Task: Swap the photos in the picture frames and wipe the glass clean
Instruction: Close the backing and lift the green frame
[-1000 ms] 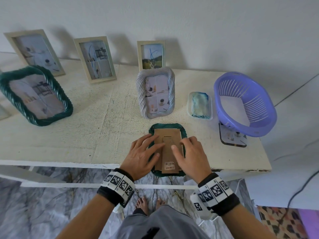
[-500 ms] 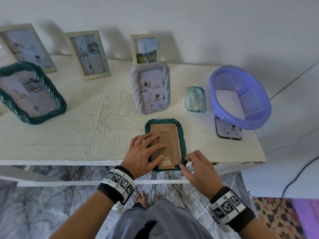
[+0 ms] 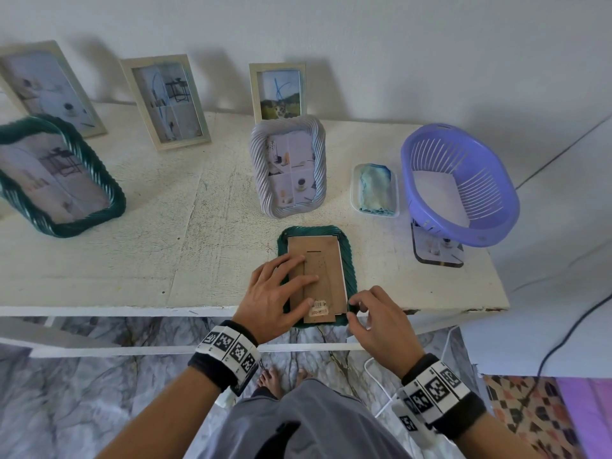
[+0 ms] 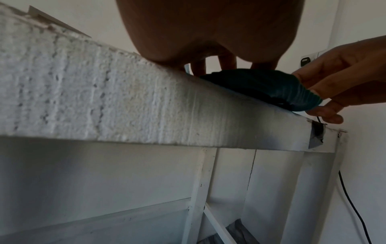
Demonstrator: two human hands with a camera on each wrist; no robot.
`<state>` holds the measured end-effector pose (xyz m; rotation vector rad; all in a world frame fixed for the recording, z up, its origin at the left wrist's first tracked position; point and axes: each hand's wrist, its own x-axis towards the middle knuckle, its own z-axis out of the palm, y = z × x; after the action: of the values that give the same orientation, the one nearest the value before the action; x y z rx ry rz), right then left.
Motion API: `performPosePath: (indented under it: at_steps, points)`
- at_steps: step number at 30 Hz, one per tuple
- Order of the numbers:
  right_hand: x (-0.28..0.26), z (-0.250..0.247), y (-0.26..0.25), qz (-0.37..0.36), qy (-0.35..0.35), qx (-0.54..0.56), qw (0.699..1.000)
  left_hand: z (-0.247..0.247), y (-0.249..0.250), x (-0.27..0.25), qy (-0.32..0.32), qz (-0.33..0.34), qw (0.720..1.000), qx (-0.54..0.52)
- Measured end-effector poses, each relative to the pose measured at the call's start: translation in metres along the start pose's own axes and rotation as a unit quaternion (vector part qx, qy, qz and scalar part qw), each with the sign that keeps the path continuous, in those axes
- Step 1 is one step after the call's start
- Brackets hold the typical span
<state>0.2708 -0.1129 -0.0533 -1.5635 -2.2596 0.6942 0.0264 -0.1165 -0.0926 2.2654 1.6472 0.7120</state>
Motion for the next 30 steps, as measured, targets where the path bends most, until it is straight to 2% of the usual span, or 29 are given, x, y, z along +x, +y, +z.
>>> performPosePath:
  at_steps: [10, 19, 25, 30]
  points:
    - [0.001, 0.001, 0.005, -0.039, -0.003, 0.016, 0.999, 0.001, -0.002, -0.001, 0.002, 0.005, 1.000, -0.010]
    - [-0.004, 0.005, -0.003, -0.002, 0.038, -0.031, 0.999, 0.003, -0.005, -0.002, -0.003, 0.006, 1.000, -0.004]
    - [-0.004, 0.009, -0.001, 0.039, 0.045, 0.022, 0.998, 0.003, -0.004, -0.002, -0.001, 0.004, 1.000, 0.003]
    - [-0.004, 0.011, 0.000, 0.013, 0.031, 0.060, 0.998, 0.002, -0.003, -0.001, -0.003, 0.003, 1.000, 0.007]
